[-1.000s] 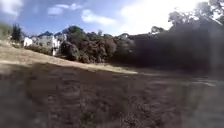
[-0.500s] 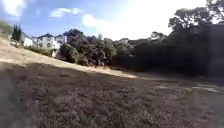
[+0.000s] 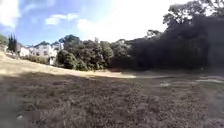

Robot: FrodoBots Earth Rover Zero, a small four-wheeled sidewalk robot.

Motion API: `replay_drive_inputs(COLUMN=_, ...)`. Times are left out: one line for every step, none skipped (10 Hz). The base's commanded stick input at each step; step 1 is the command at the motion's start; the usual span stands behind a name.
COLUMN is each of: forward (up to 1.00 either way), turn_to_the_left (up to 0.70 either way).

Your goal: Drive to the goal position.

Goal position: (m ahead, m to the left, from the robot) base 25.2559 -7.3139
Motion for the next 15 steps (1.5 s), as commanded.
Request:
replay_drive_inputs(forward=0.70, turn_to_the_left=0.00)
replay_drive_inputs(forward=0.70, turn_to_the_left=0.00)
replay_drive_inputs(forward=0.70, turn_to_the_left=0.00)
replay_drive_inputs(forward=0.70, turn_to_the_left=0.00)
replay_drive_inputs(forward=0.70, turn_to_the_left=0.00)
replay_drive_inputs(forward=0.70, turn_to_the_left=0.00)
replay_drive_inputs(forward=0.70, turn_to_the_left=0.00)
replay_drive_inputs(forward=0.70, turn_to_the_left=0.00)
replay_drive_inputs(forward=0.70, turn_to_the_left=0.00)
replay_drive_inputs(forward=0.70, turn_to_the_left=0.00)
replay_drive_inputs(forward=0.70, turn_to_the_left=0.00)
replay_drive_inputs(forward=0.70, turn_to_the_left=0.00)
replay_drive_inputs(forward=0.70, turn_to_the_left=0.00)
replay_drive_inputs(forward=0.70, turn_to_the_left=0.00)
replay_drive_inputs(forward=0.70, turn_to_the_left=0.00)
